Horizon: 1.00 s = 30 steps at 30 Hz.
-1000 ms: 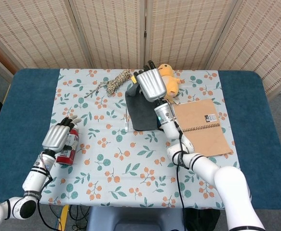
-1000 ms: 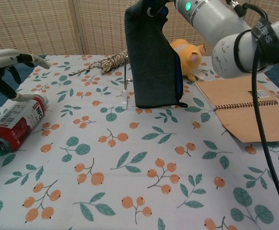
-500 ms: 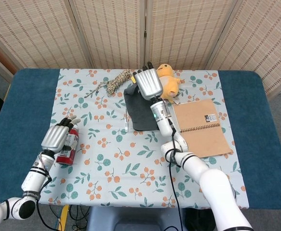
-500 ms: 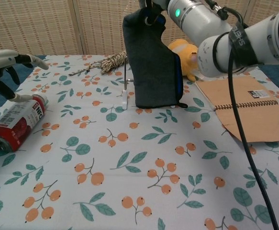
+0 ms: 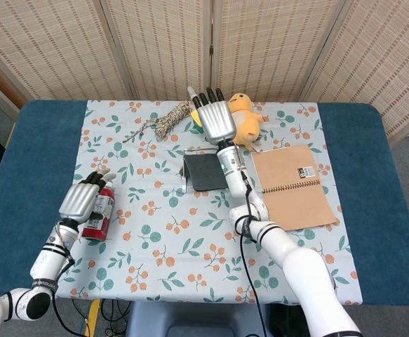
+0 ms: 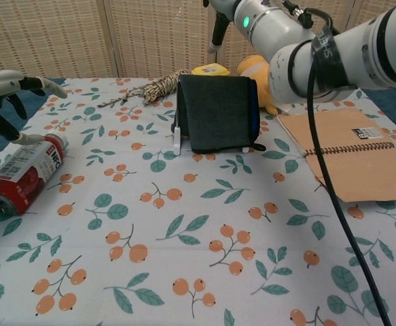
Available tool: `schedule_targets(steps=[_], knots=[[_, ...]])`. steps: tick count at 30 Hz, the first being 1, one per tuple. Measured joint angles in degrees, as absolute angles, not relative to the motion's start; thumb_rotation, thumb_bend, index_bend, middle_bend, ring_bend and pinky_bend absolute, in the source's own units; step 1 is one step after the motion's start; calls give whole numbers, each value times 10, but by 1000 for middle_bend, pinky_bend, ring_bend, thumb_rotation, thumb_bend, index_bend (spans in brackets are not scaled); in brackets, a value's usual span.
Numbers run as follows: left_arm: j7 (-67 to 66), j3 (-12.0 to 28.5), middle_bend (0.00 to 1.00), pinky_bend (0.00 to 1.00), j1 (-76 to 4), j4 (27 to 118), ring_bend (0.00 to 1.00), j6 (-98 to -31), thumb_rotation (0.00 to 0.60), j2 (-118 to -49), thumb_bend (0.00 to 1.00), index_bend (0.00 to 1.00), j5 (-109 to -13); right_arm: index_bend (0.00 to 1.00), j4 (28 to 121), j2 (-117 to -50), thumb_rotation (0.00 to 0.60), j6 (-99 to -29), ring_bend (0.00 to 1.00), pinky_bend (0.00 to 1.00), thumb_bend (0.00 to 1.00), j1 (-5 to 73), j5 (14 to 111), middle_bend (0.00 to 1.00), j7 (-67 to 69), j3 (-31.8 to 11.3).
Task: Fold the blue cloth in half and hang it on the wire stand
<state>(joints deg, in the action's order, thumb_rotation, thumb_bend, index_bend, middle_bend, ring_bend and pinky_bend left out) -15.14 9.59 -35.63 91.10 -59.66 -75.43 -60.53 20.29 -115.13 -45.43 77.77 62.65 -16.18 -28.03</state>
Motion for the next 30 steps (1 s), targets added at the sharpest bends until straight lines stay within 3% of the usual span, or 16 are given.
schedule_targets(steps=[5,10,13,17,30], knots=[[-150,94,95,328,-355,908,113,-596,600,-752,285,151,-607,14,225,-1133,600,-483,85,118,5,762,642,248,-157,-266],[-148,95,95,327,-352,907,113,-601,600,-751,284,151,-609,164,277,-1101,600,-523,169,141,96,732,661,343,-155,-249],[-149,94,95,327,-349,908,113,-603,600,-748,285,151,-611,263,331,-1073,600,-550,243,228,200,708,672,406,-157,-239],[-151,92,95,324,-347,913,113,-606,600,-743,285,151,-613,416,437,-1022,600,-586,334,362,262,666,683,497,-173,-225],[-174,92,95,317,-337,940,113,-629,600,-726,284,151,-619,545,836,-813,600,-726,531,701,331,467,703,641,-239,-159]])
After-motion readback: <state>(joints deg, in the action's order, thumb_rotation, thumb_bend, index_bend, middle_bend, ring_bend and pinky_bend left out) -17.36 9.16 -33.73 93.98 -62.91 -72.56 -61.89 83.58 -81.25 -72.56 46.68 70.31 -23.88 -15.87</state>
